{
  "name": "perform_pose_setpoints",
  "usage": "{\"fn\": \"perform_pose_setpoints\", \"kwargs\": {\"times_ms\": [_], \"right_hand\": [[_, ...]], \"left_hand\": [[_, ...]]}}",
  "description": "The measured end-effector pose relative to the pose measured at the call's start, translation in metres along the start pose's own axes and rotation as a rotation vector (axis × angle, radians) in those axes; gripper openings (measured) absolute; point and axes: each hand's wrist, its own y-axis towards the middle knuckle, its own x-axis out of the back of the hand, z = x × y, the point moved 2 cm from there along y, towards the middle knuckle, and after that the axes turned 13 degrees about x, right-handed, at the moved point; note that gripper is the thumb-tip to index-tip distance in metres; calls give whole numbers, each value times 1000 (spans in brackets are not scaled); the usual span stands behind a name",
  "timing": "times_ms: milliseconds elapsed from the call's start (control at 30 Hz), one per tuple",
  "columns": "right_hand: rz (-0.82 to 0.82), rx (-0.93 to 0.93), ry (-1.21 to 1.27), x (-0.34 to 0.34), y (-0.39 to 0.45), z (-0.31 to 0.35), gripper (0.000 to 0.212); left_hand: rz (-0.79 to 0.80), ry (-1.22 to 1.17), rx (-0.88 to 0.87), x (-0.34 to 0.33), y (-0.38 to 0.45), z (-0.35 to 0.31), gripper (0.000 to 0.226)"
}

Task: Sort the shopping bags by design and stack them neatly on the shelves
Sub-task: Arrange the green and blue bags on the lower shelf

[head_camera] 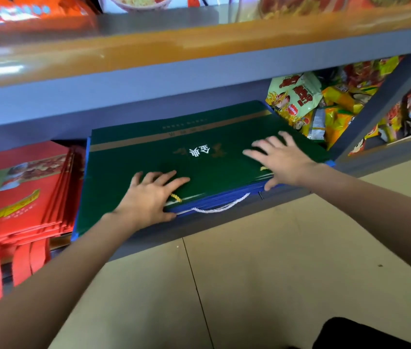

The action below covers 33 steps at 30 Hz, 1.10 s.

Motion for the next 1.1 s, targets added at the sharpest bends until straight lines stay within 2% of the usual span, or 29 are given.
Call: {"fn": "perform_pose_setpoints", "kwargs": {"times_ms": [133,267,333,467,633,667,733,833,967,1100], "right_hand": [[-154,-128,133,7,-12,-15,96],[-71,-94,93,-2,-7,5,91],[-24,-73,95,-11,-2,19,94],[-93,19,64,-10,13,36,100],[-301,98,2,6,9,19,85],[-359,83,23,11,7,14,80],[-406,68,74,21,5,5,73],[-322,86,130,30,9,1,78],[-170,114,72,23,13,13,88],[-168,122,32,17,13,18,81]], "left_hand": [[-82,-75,14,28,8,10,78],[-19,59,13,7,-2,-1,84],[-22,106,7,-9,-7,-6,87],[-261,135,-102,-6,-7,-9,91],[-580,61,-196,16,-3,1,60],[-566,57,-185,28,-1,4,60],[-344,46,-151,48,6,7,71],[1,-25,-65,58,16,10,83],[61,-66,-77,46,14,4,82],[21,-55,-43,30,9,0,83]]}}
